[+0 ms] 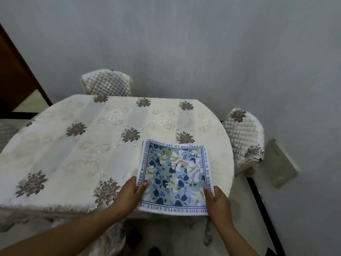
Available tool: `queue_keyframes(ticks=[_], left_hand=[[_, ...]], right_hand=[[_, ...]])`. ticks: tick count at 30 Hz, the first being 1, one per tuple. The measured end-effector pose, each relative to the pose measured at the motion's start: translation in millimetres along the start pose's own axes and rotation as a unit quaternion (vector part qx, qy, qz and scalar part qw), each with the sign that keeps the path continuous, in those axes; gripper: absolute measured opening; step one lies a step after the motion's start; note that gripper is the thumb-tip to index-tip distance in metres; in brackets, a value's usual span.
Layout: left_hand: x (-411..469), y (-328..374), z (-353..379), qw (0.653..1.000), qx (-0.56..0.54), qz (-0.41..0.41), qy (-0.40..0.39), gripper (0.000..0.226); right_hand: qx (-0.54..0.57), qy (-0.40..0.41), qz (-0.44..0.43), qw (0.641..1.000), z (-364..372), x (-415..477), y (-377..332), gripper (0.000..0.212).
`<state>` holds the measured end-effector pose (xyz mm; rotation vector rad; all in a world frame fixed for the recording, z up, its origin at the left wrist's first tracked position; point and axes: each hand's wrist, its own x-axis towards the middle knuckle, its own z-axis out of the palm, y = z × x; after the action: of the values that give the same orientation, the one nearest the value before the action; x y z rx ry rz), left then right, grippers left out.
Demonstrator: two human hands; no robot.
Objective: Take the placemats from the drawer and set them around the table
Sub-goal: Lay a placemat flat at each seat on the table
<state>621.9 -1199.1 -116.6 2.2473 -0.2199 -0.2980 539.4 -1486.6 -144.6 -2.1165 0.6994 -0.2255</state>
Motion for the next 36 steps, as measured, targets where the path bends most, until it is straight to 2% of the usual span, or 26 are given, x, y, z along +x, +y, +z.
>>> queue_keyframes(ticks=[3, 6, 9, 16, 21, 25, 28, 32, 34, 36], left_hand=[[34.0, -11.8, 5.9, 0.998, 0.057, 0.006, -0.023, 0.02], [65.5, -33.3, 18.0, 0.998, 0.055, 0.005, -0.034, 0.025], [86.2, -58.8, 37.0, 0.997, 0.058, -0.024, -0.042, 0.019], [96.8, -119.3, 79.1, 0.984, 0.046, -0.15, -0.079, 0.044], [100.5, -106.2, 86.7, 0.975, 0.056, -0.212, -0.027, 0.036], [97.2, -90.4, 92.7, 0.968, 0.079, -0.236, 0.014, 0.037], [88.5, -90.4, 98.9, 0.962, 0.106, -0.248, 0.034, 0.036], [71.7, -90.4, 107.0, 0.949, 0.083, -0.3, 0.048, 0.046], [64.1, -88.5, 110.0, 0.934, 0.048, -0.348, 0.065, 0.05], [61.0, -78.2, 108.2, 0.911, -0.014, -0.402, 0.087, 0.043]], right_hand=[[-0.03, -0.015, 0.026, 0.999, 25.5, 29.2, 14.1, 0.027], [-0.052, -0.023, 0.047, 0.997, 48.4, 51.6, 28.2, 0.03], [-0.075, -0.038, 0.073, 0.994, 63.8, 68.5, 37.4, 0.028], [-0.105, -0.13, 0.157, 0.973, 77.3, 88.9, 65.0, 0.025], [-0.198, -0.25, 0.152, 0.935, 67.8, 116.3, 80.5, 0.036], [-0.239, -0.296, 0.119, 0.917, 61.5, 129.9, 77.6, 0.04], [-0.245, -0.31, 0.112, 0.912, 59.6, 133.1, 76.7, 0.038], [-0.262, -0.31, 0.096, 0.909, 55.4, 136.3, 76.5, 0.038], [-0.263, -0.297, 0.095, 0.913, 51.7, 141.4, 75.2, 0.036], [-0.246, -0.266, 0.092, 0.927, 47.2, 150.7, 70.8, 0.032]])
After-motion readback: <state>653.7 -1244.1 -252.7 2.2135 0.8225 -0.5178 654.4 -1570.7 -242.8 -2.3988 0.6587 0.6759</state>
